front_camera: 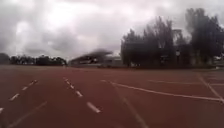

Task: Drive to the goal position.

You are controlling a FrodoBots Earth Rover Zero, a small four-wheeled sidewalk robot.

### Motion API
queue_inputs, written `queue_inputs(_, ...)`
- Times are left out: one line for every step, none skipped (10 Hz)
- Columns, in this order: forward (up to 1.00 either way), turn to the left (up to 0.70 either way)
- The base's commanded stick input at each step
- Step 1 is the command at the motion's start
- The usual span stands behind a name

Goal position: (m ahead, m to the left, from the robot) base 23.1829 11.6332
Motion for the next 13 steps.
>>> queue_inputs(0.70, 0.00)
queue_inputs(0.70, 0.00)
queue_inputs(0.70, 0.00)
queue_inputs(0.70, 0.00)
queue_inputs(0.70, 0.00)
queue_inputs(0.70, 0.00)
queue_inputs(0.70, 0.00)
queue_inputs(0.70, 0.00)
queue_inputs(0.70, 0.00)
queue_inputs(0.70, 0.00)
queue_inputs(0.70, 0.00)
queue_inputs(0.70, 0.00)
queue_inputs(0.70, 0.00)
